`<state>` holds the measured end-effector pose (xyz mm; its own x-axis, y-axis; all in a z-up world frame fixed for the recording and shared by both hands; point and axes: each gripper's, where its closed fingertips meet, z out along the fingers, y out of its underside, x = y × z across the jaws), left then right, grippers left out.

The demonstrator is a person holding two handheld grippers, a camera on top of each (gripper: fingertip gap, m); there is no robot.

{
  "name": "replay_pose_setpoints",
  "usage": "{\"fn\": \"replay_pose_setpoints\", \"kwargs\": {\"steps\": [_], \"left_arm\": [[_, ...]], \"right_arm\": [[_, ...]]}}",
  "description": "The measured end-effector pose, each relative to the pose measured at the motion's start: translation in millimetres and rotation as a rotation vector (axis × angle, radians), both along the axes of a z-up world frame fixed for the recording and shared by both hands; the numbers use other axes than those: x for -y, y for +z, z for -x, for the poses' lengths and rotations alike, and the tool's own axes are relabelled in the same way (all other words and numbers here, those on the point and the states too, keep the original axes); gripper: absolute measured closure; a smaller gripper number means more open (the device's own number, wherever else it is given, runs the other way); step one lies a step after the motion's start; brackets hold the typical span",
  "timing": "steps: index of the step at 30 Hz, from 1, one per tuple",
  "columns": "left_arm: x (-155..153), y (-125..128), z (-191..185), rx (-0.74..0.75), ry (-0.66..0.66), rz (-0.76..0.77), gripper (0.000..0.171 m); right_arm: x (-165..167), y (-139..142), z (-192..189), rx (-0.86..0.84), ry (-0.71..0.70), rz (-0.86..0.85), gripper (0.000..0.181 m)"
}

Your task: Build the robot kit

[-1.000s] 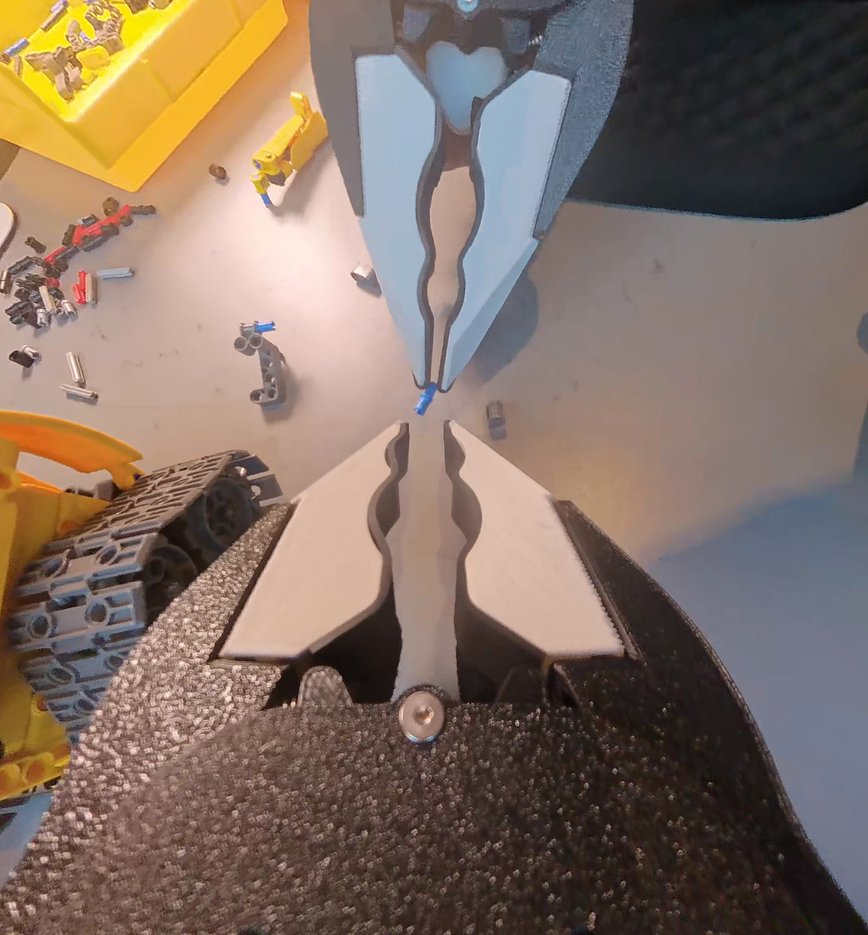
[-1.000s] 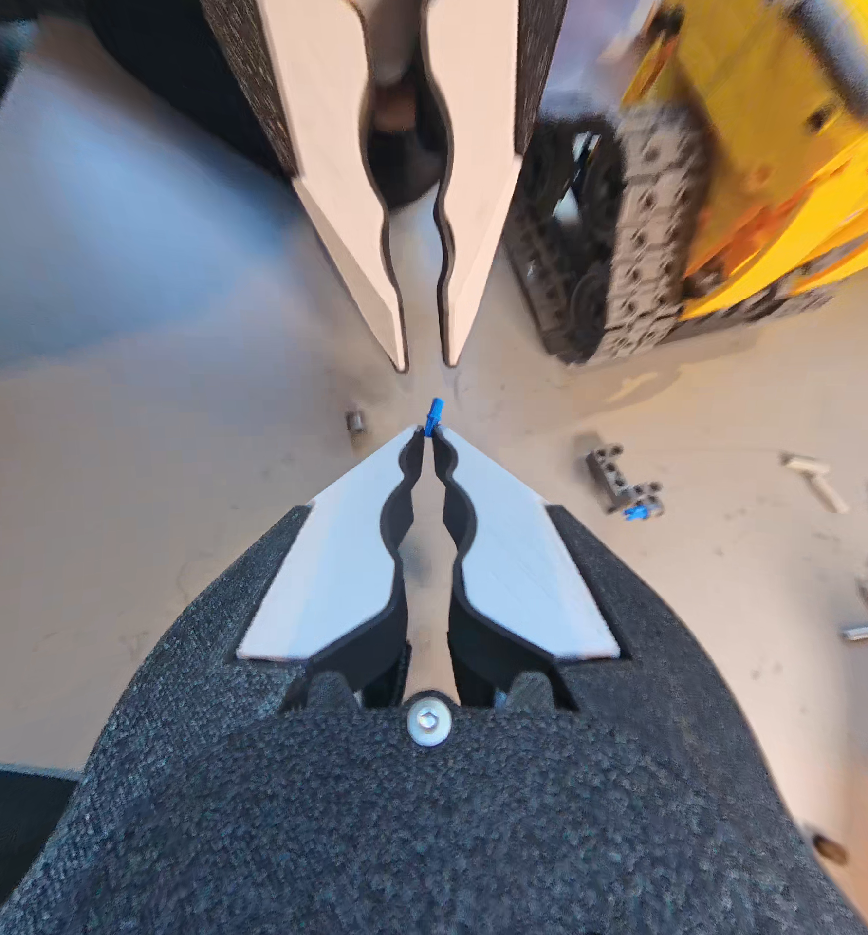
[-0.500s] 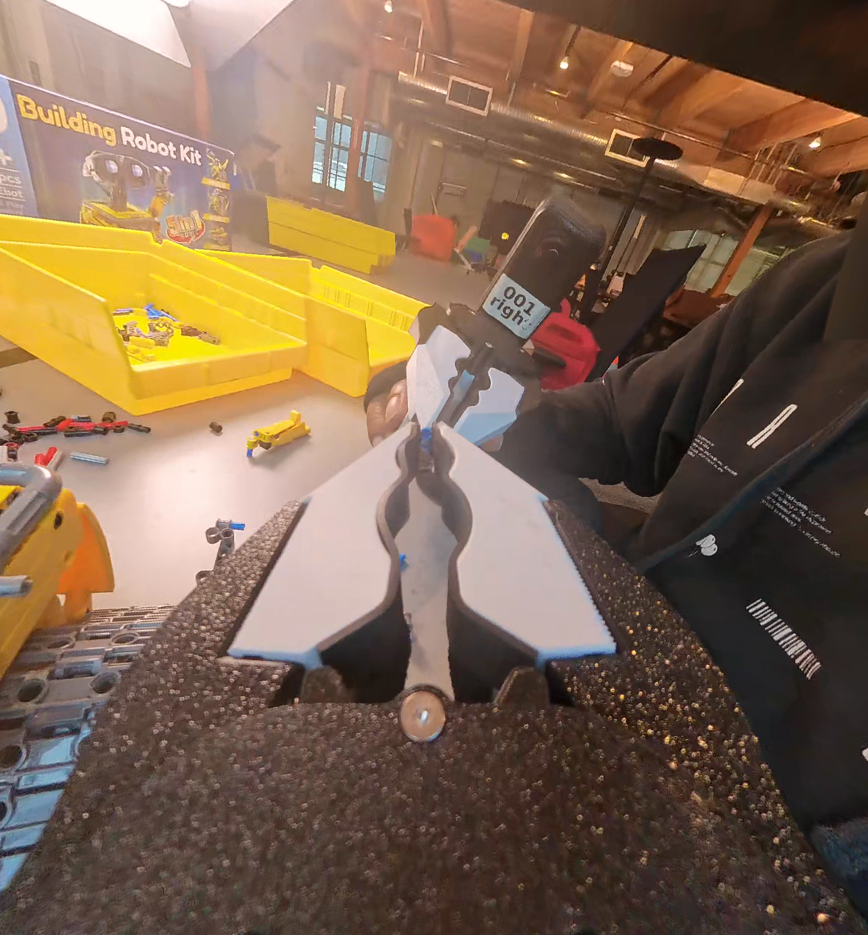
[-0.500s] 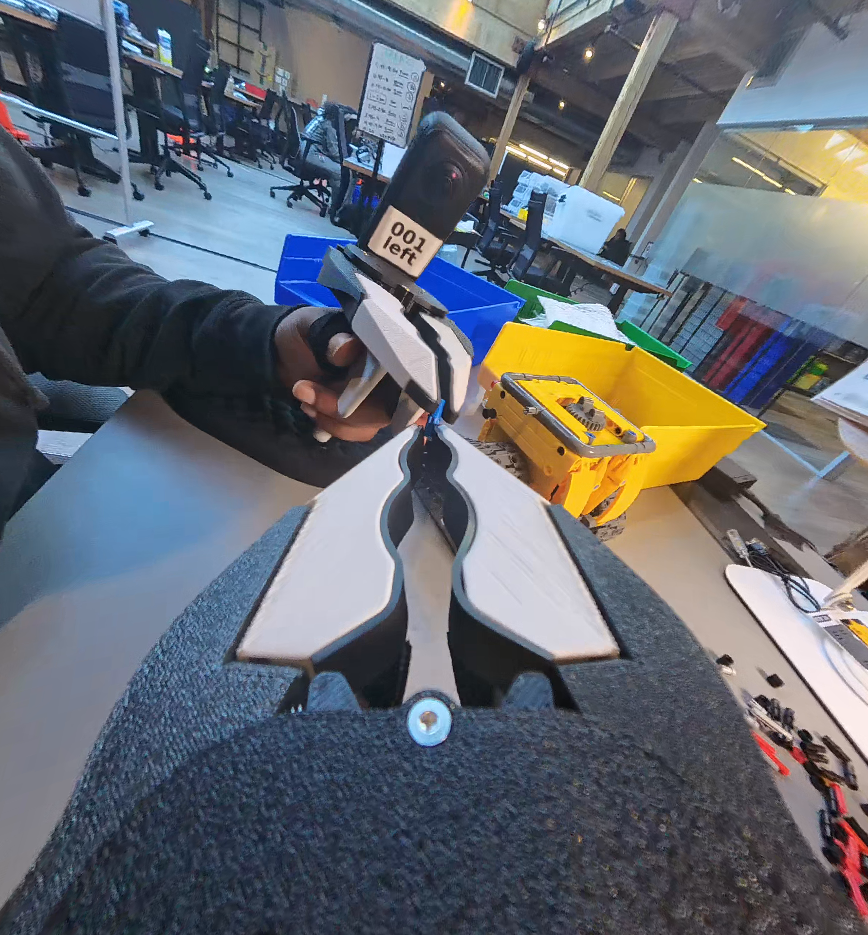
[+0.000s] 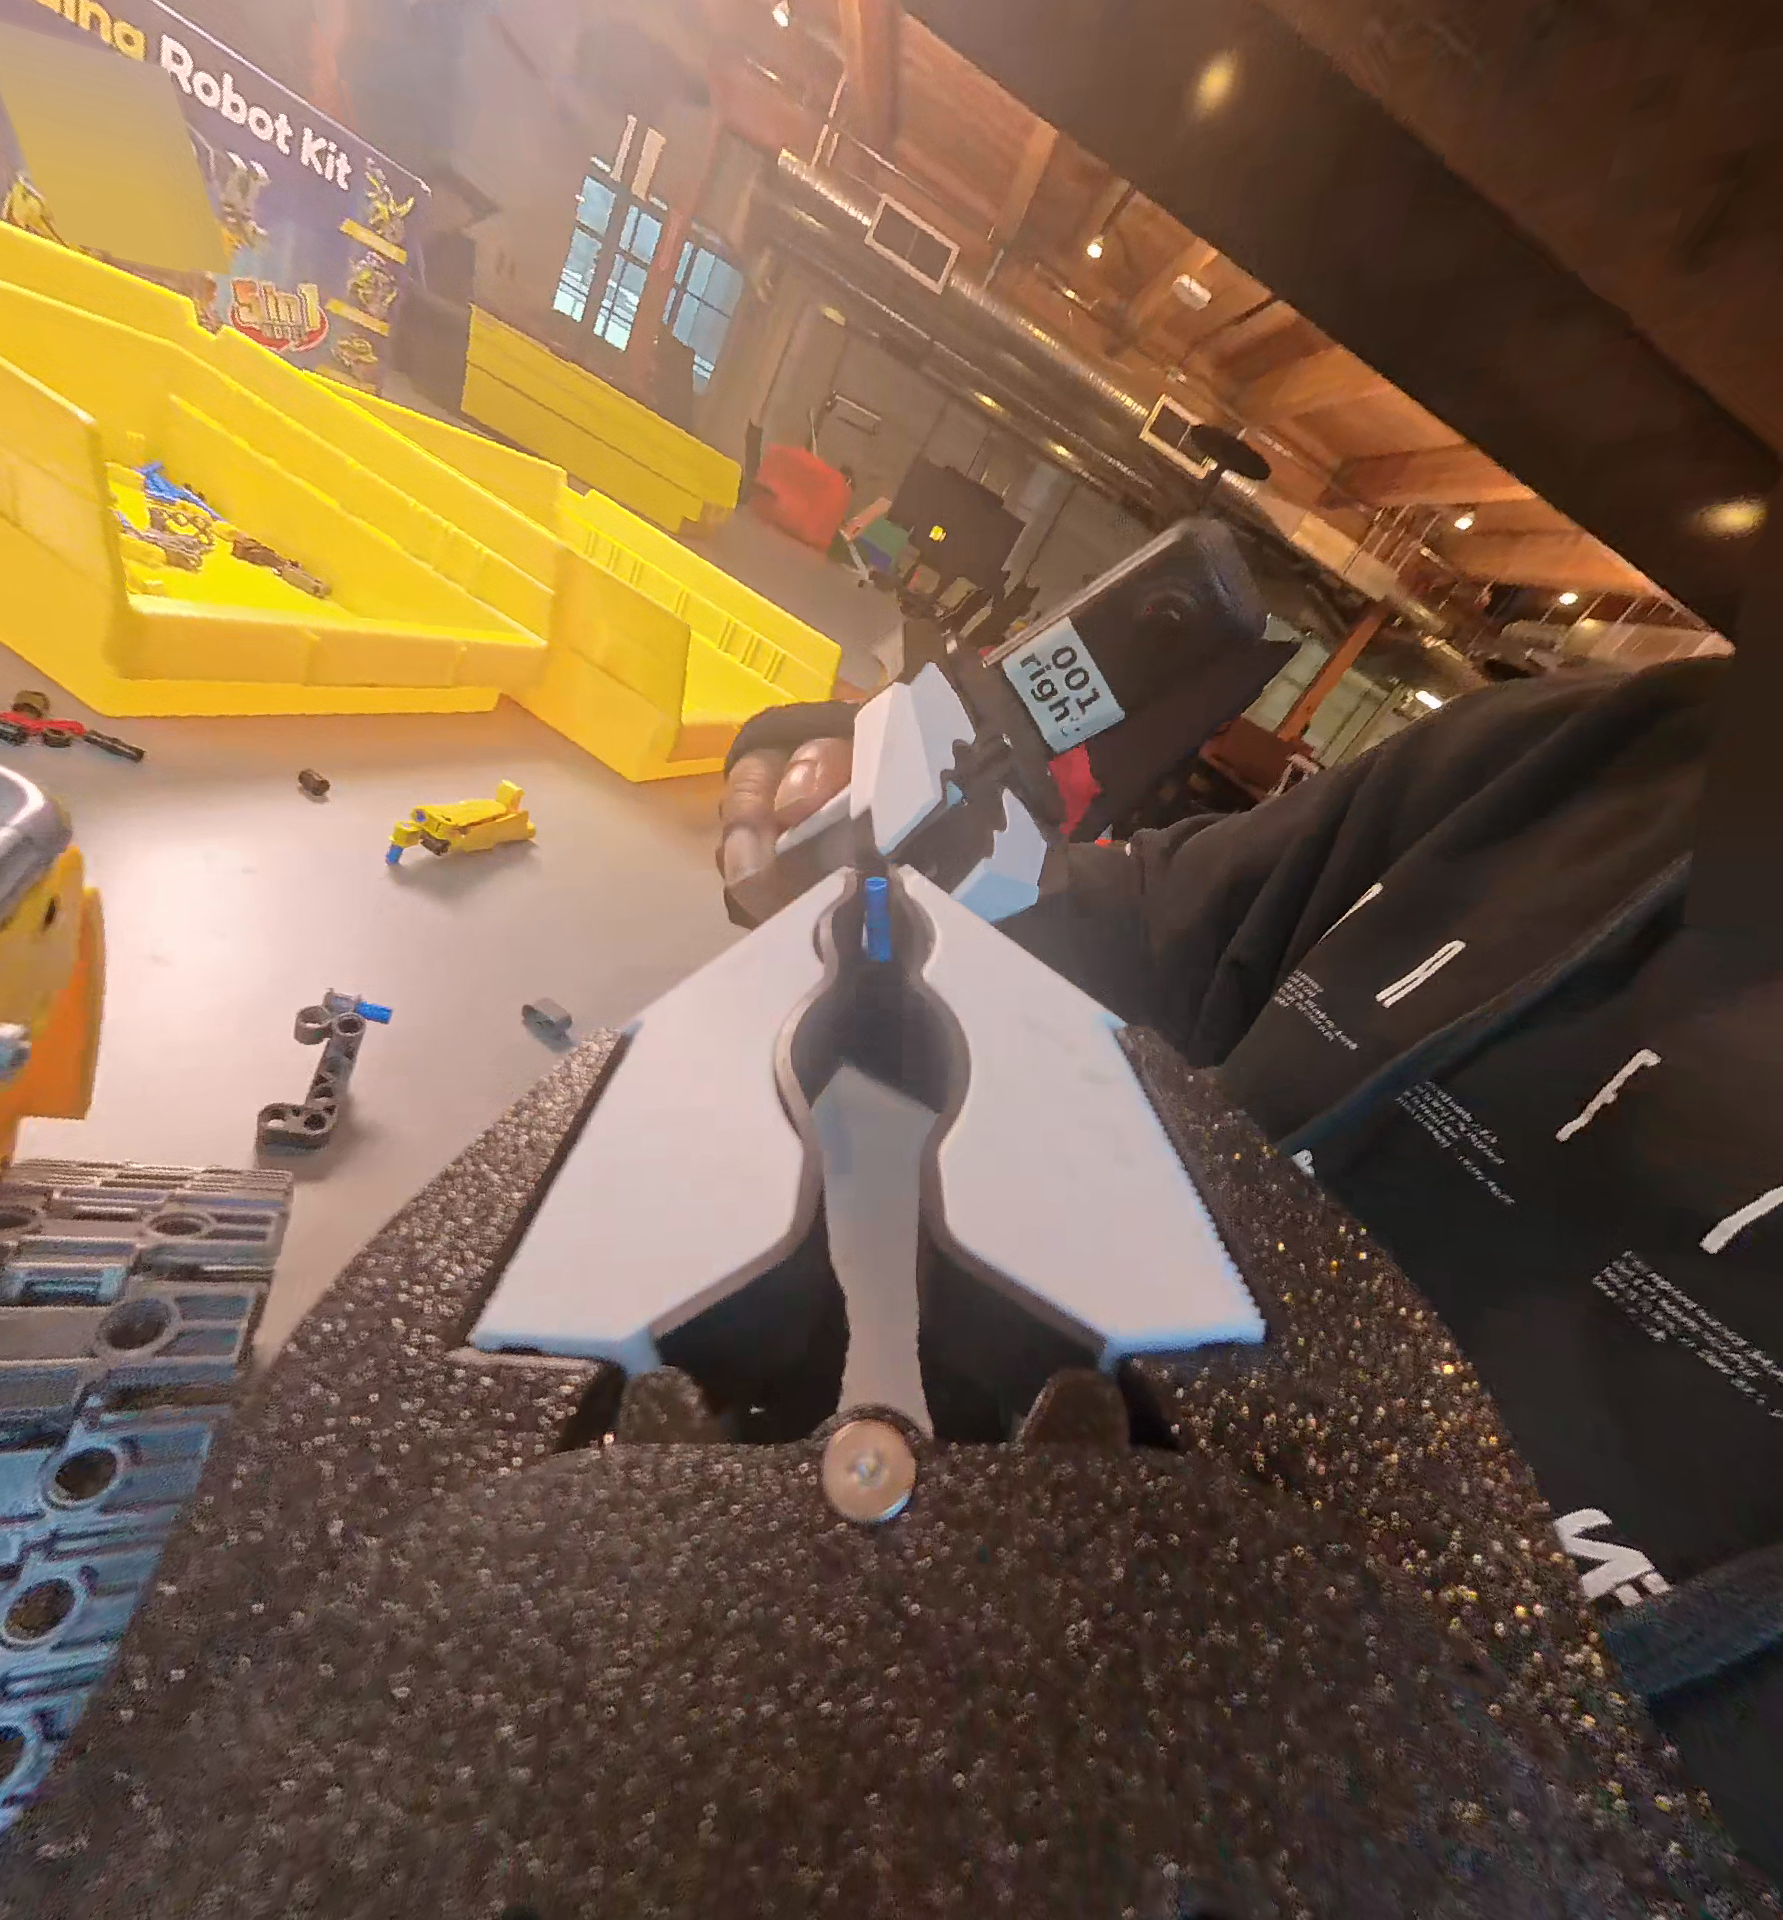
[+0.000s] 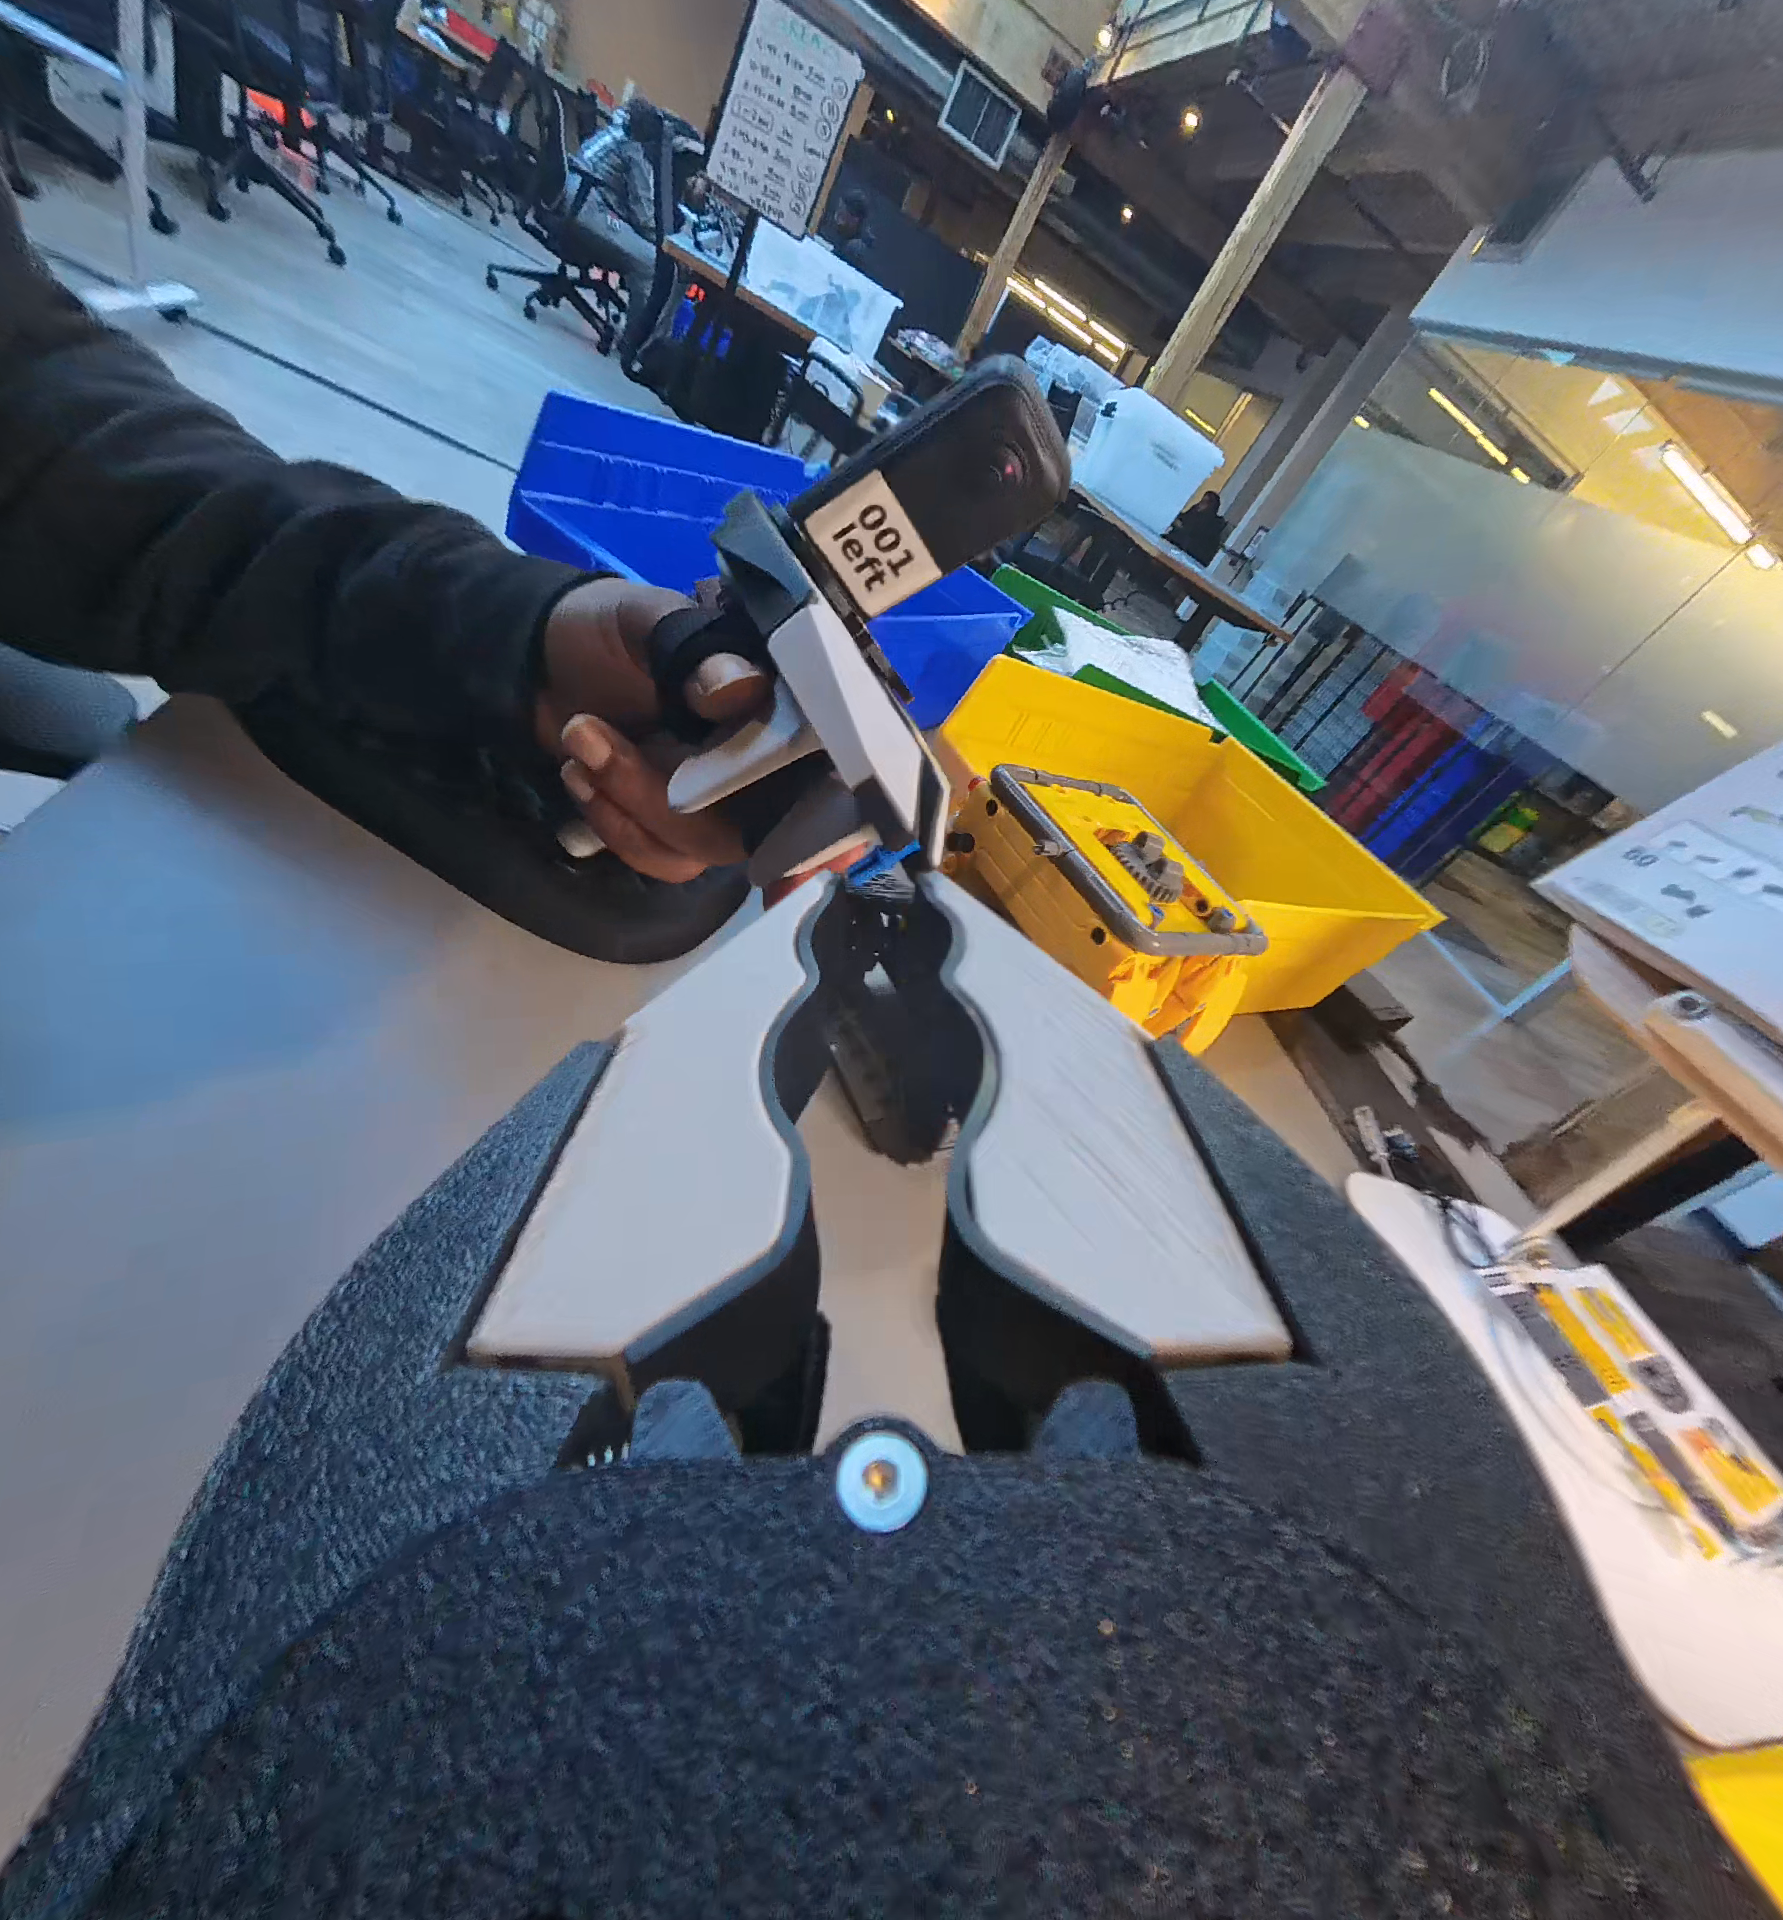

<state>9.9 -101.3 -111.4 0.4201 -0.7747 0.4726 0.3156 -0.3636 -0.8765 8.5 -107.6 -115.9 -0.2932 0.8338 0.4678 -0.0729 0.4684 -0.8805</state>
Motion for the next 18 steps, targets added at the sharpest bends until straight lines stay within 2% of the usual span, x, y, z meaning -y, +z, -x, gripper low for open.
{"fn": "replay_pose_setpoints", "kwargs": {"steps": [3,8,13,18], "left_arm": [[2.5,2.7,-1.7,0.059,-0.042,0.029,0.169],[5.0,-0.4,-10.3,0.099,-0.104,0.085,0.169],[11.6,-8.2,-21.4,0.126,-0.2,0.166,0.168],[12.9,-5.2,-21.2,0.242,-0.261,0.242,0.166]], "right_arm": [[2.9,-0.8,1.8,-0.049,-0.043,-0.136,0.161],[8.8,1.9,3.6,-0.094,-0.071,-0.252,0.161],[15.3,-1.7,3.2,-0.096,-0.05,-0.286,0.166],[15.7,-0.9,1.8,-0.098,-0.038,-0.267,0.17]]}}
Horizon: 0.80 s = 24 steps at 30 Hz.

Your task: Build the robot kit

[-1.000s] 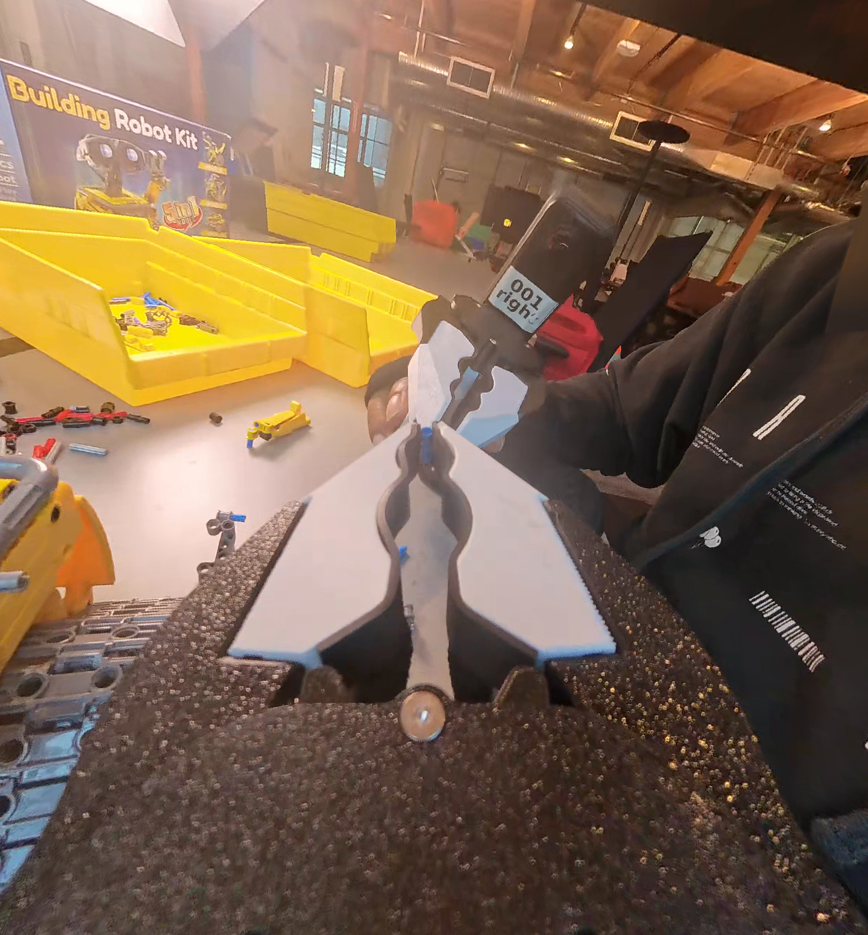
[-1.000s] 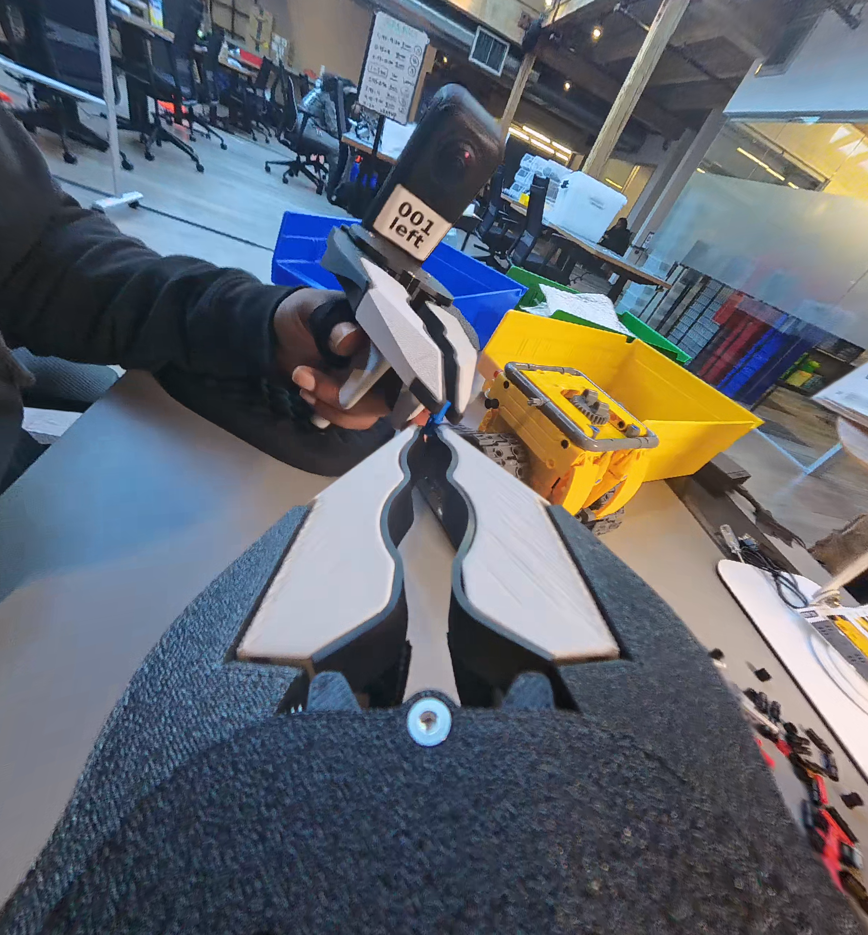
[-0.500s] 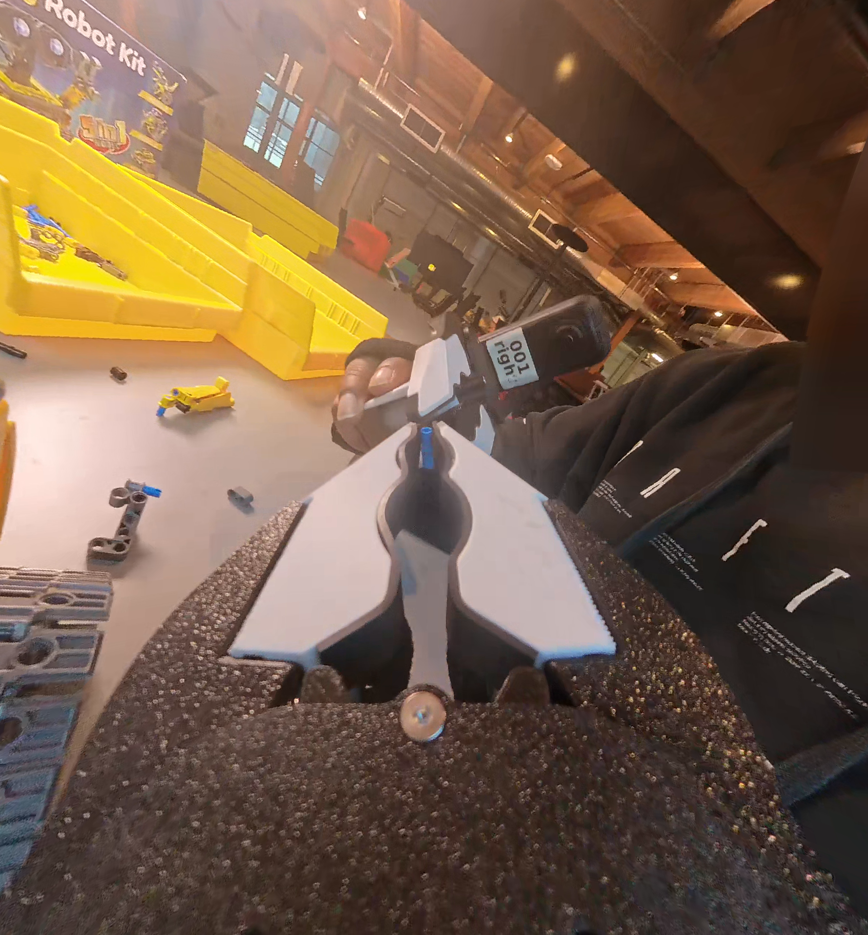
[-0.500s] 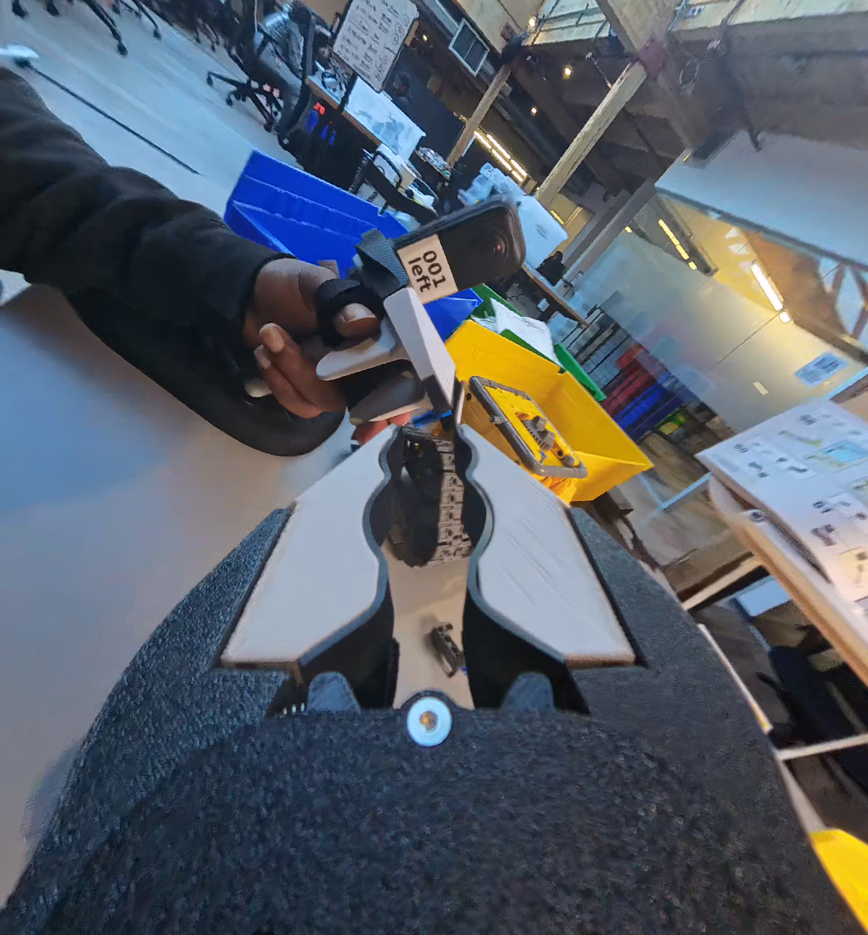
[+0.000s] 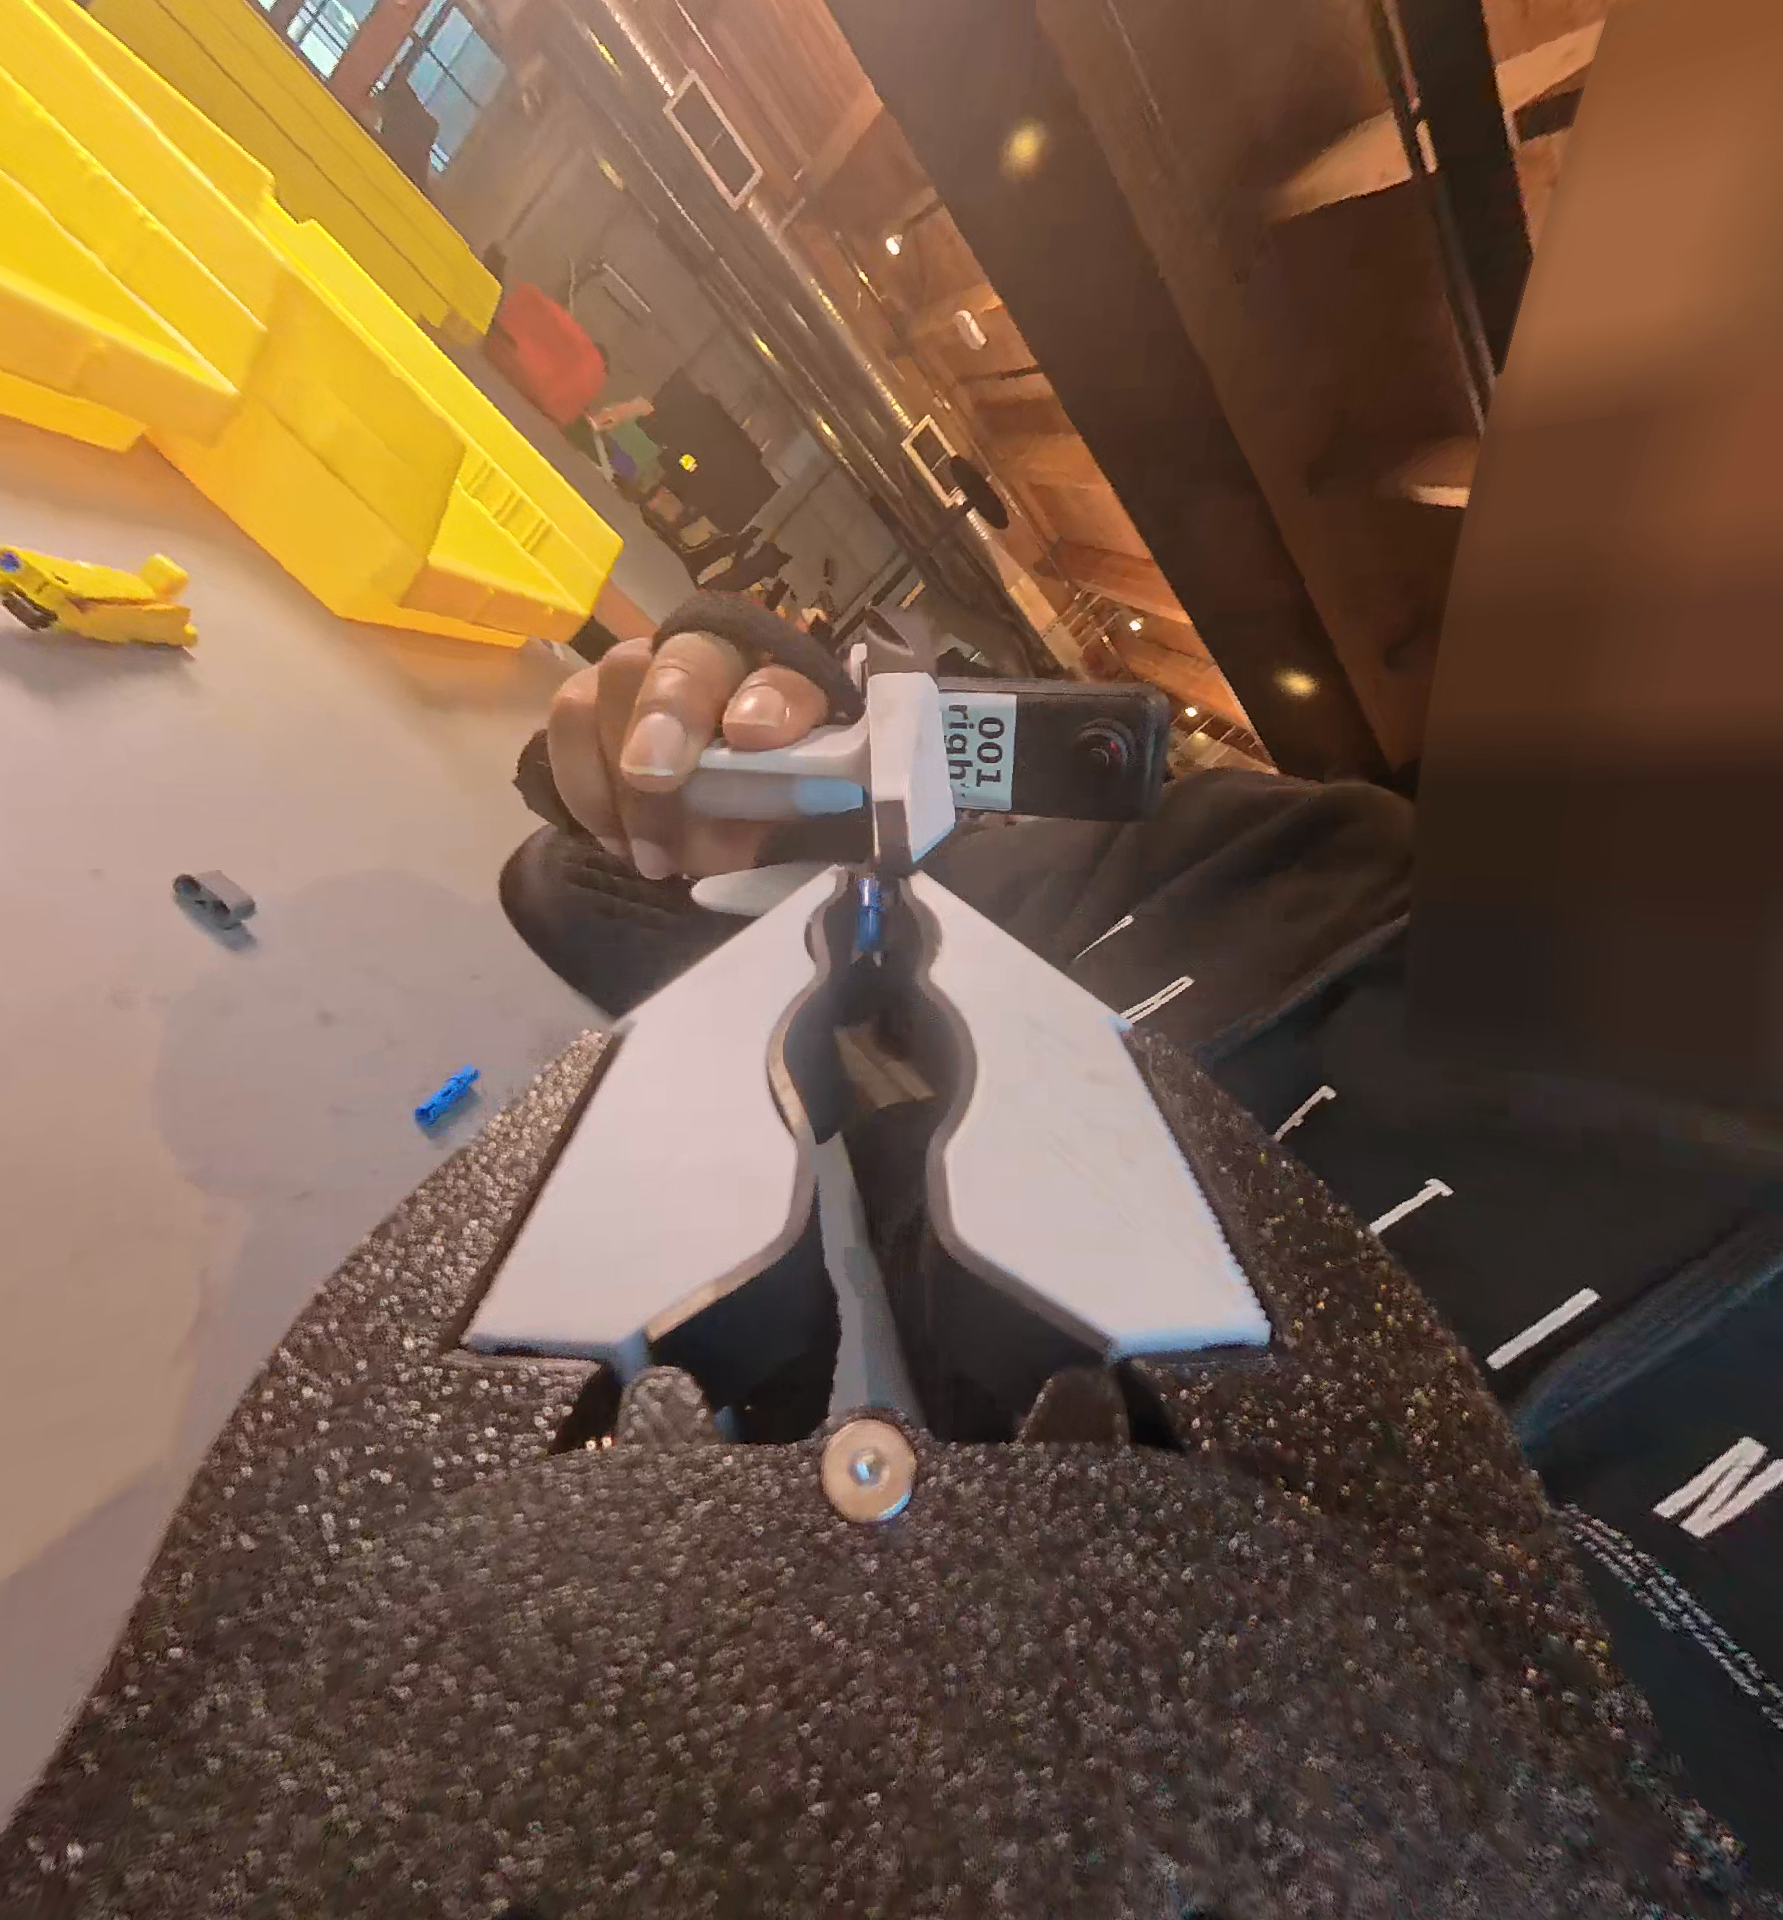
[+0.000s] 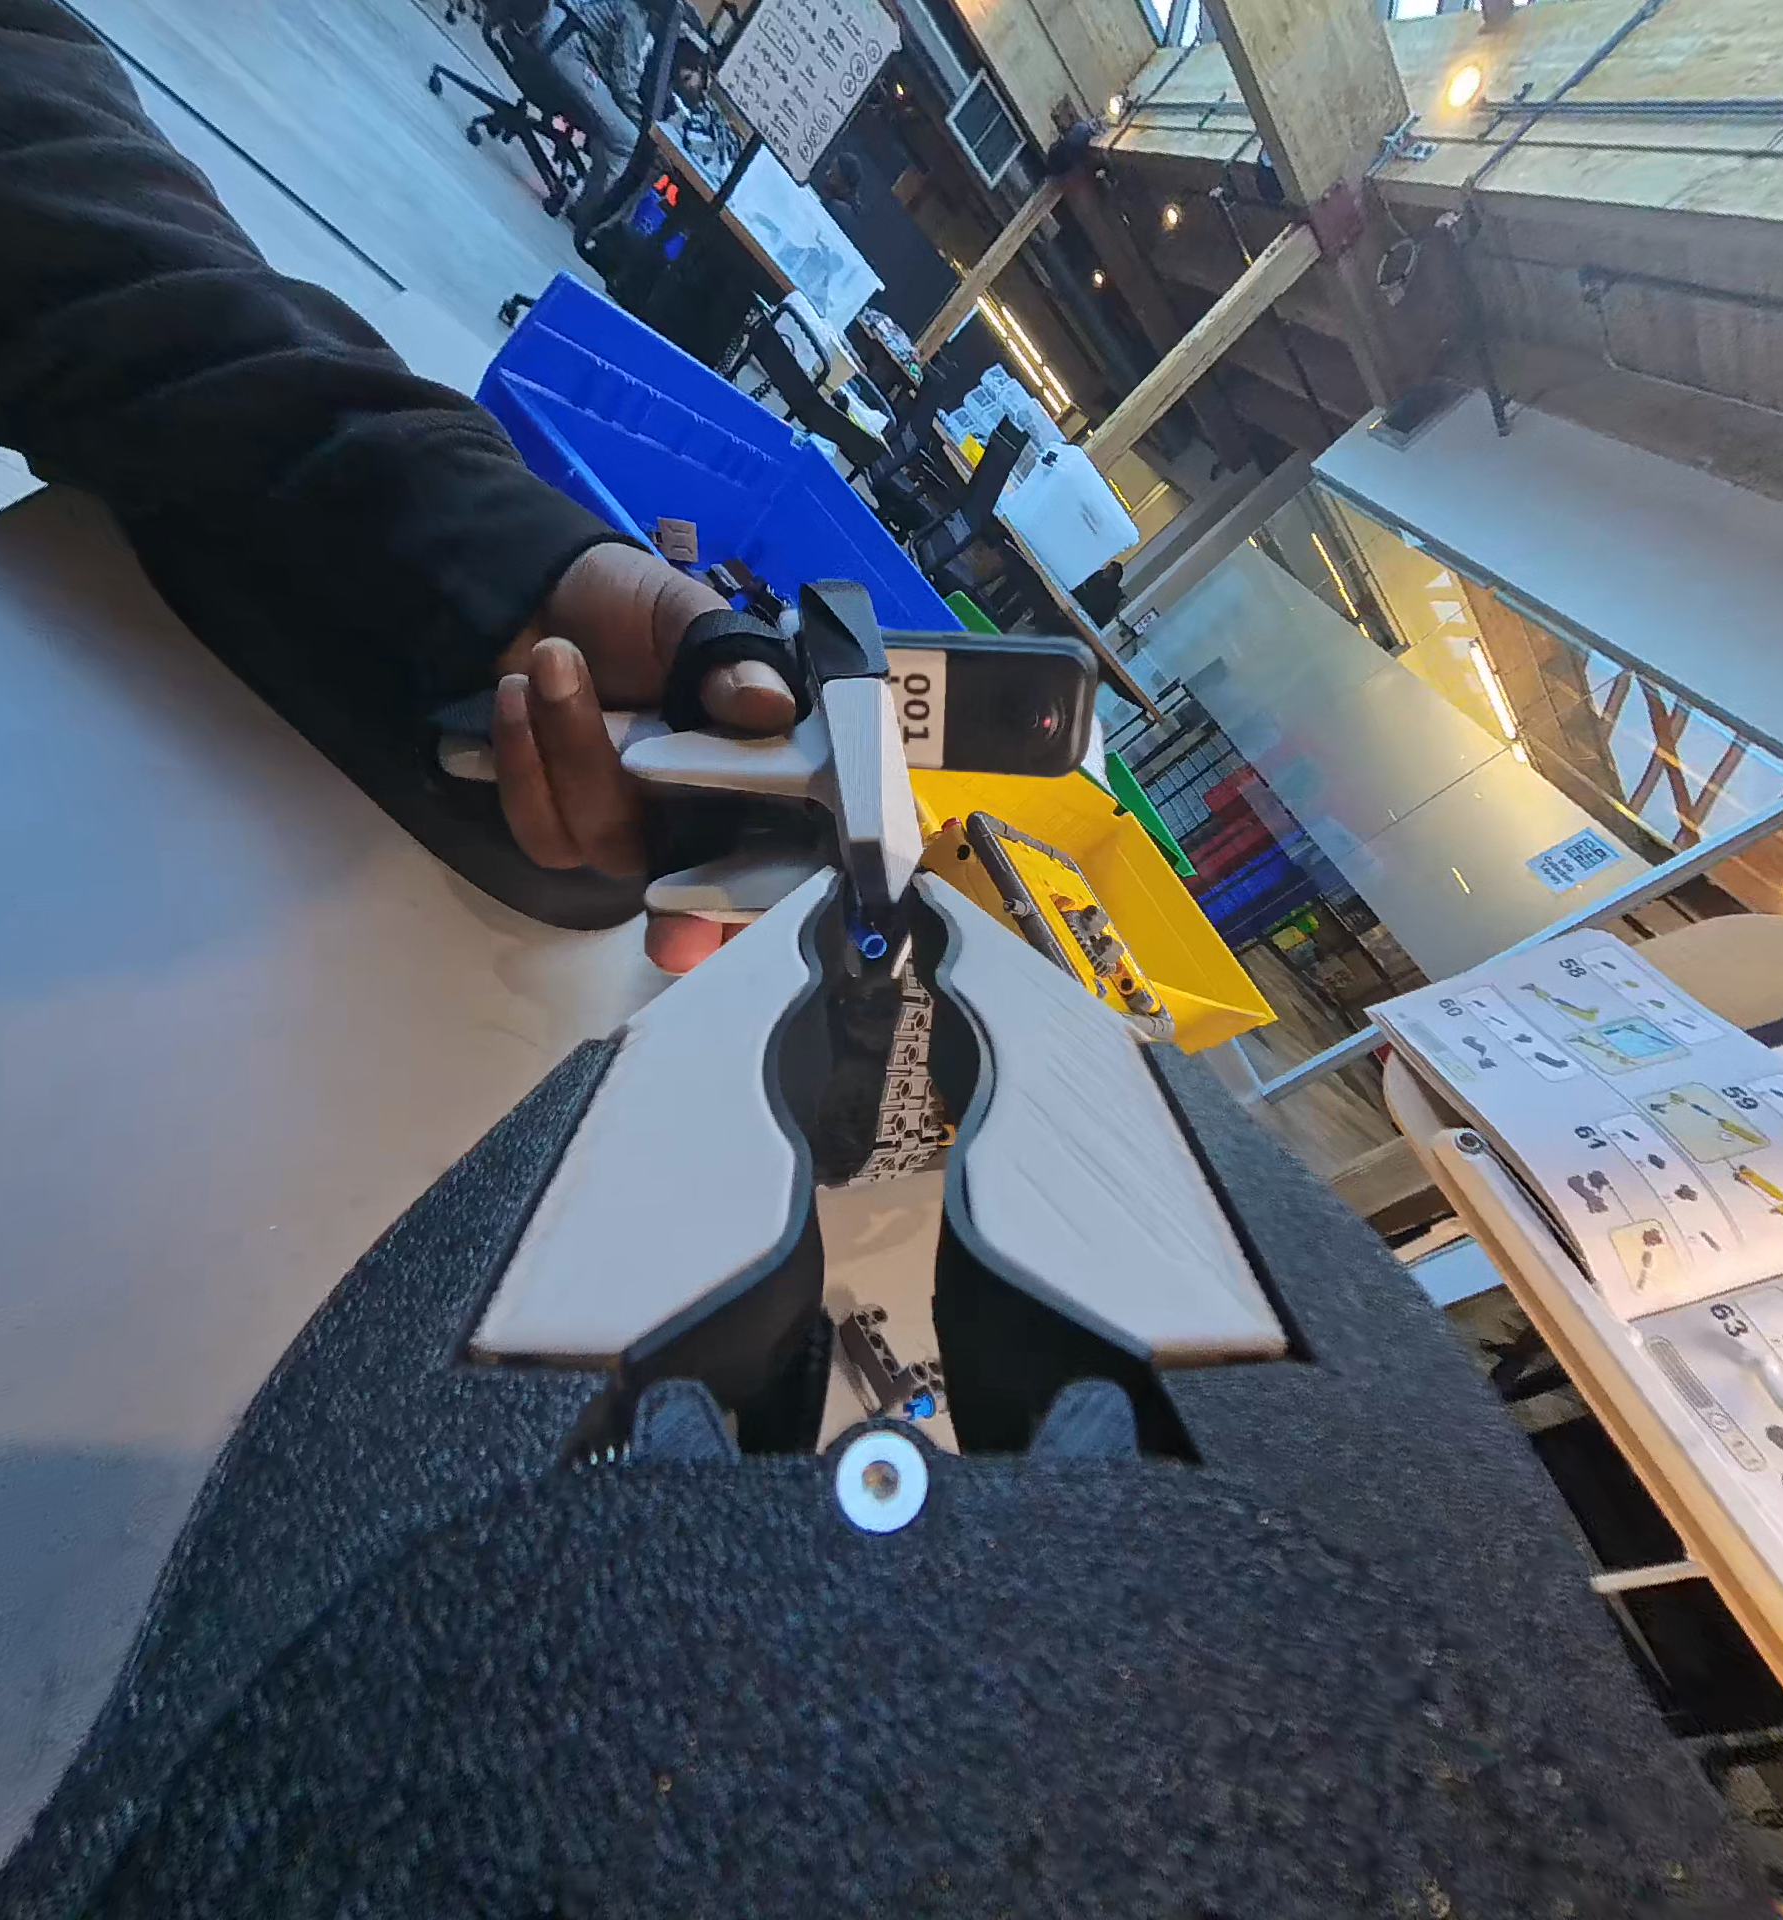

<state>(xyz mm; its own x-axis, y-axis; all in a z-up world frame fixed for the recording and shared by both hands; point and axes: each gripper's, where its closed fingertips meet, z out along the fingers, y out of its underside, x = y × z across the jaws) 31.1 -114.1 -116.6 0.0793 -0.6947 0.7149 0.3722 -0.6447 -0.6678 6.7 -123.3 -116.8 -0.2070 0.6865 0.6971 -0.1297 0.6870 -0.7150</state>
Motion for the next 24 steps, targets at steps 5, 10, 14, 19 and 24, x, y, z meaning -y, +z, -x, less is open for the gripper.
{"fn": "replay_pose_setpoints", "kwargs": {"steps": [5,10,14,19,24], "left_arm": [[0.0,5.3,4.7,0.101,-0.028,0.055,0.162],[0.3,8.3,7.1,0.118,-0.024,0.051,0.162],[0.3,10.0,11.8,0.129,-0.013,0.044,0.168],[0.4,10.2,11.2,0.127,-0.012,0.038,0.167],[4.0,12.6,9.7,0.129,-0.029,0.021,0.168]], "right_arm": [[-2.3,3.9,-2.0,-0.007,0.003,0.019,0.173],[-2.0,6.4,-4.5,-0.007,0.022,0.043,0.176],[-2.7,8.5,-6.3,-0.007,0.035,0.067,0.178],[-1.9,9.2,-7.0,-0.007,0.04,0.083,0.18],[1.4,12.5,-8.9,-0.021,0.059,0.092,0.18]]}}
